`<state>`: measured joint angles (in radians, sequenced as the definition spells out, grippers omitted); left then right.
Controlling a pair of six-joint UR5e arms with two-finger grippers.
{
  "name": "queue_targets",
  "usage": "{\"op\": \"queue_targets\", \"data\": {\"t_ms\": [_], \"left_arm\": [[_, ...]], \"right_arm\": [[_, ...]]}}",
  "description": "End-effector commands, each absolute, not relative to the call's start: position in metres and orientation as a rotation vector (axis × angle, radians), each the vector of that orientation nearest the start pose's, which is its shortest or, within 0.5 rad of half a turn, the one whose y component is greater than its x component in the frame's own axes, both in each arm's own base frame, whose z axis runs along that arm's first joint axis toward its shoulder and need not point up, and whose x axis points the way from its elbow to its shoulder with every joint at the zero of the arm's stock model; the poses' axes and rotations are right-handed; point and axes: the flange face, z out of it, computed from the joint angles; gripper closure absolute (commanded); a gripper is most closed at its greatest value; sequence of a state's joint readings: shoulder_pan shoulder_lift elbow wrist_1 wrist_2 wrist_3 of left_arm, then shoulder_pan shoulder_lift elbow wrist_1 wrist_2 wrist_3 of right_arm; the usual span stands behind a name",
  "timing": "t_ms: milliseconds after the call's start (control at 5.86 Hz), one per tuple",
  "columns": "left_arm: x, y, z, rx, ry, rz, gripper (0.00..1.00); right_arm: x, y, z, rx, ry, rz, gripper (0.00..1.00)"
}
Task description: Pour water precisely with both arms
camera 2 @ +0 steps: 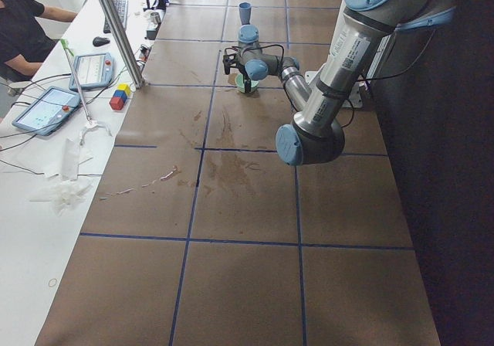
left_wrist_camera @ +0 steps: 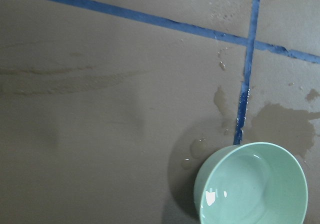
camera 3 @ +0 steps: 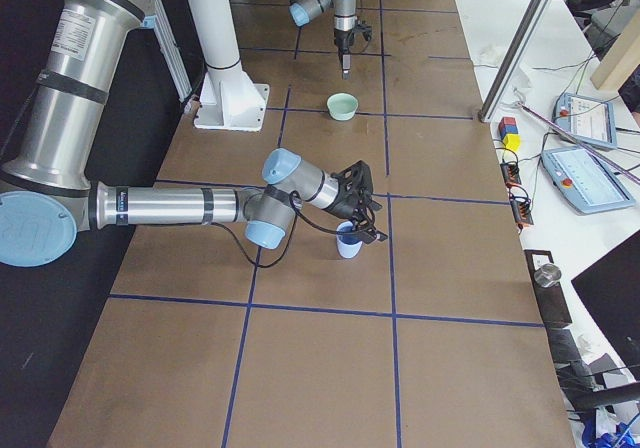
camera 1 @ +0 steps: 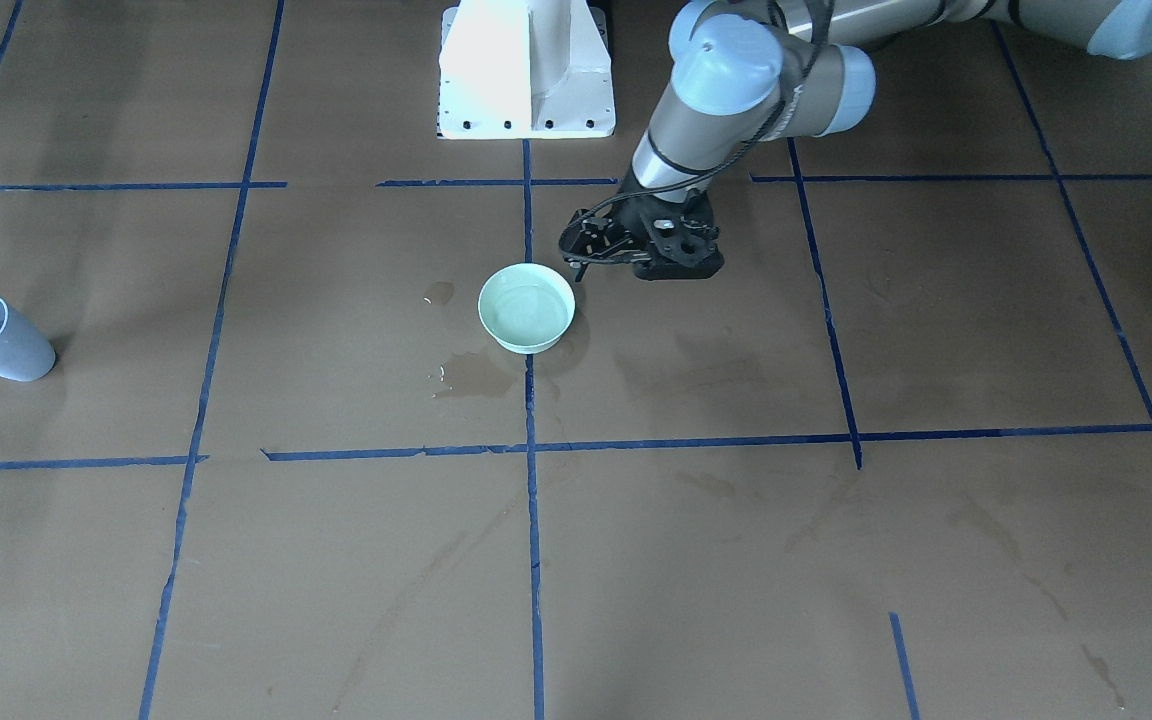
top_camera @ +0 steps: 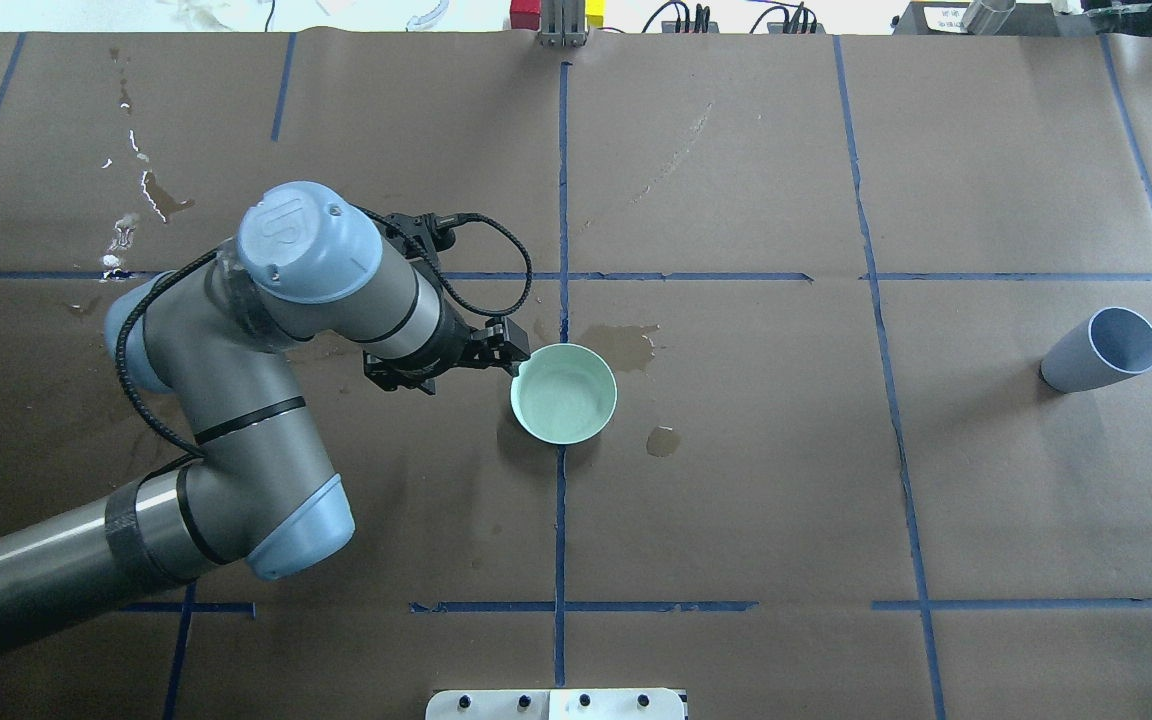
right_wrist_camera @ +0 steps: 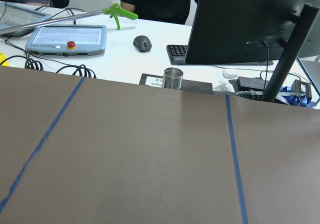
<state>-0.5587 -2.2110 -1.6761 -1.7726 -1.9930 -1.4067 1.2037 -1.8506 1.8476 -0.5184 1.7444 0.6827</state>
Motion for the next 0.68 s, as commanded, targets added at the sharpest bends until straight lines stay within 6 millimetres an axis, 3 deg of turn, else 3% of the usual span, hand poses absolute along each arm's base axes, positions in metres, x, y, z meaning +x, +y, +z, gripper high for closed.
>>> {"op": "queue_targets", "data": {"t_ms": [0, 171, 341, 512], "left_arm": [[0.566, -0.43, 0.216, -0.085, 0.951, -0.151, 0.01], [0.577, -0.432, 0.223, -0.116, 0.937, -0.193, 0.08], [0.591, -0.433, 0.208, -0.141, 0.939, -0.231, 0.17], [0.593, -0.433, 0.21, -0.146, 0.935, -0.235, 0.31]], "right_arm": [[0.037, -0.452, 0.51, 0.633, -0.74, 0.166, 0.0], [0.069, -0.447, 0.509, 0.574, -0.776, 0.09, 0.0], [0.081, -0.436, 0.513, 0.528, -0.843, 0.006, 0.0], [0.081, -0.431, 0.517, 0.519, -0.864, -0.024, 0.0]]}}
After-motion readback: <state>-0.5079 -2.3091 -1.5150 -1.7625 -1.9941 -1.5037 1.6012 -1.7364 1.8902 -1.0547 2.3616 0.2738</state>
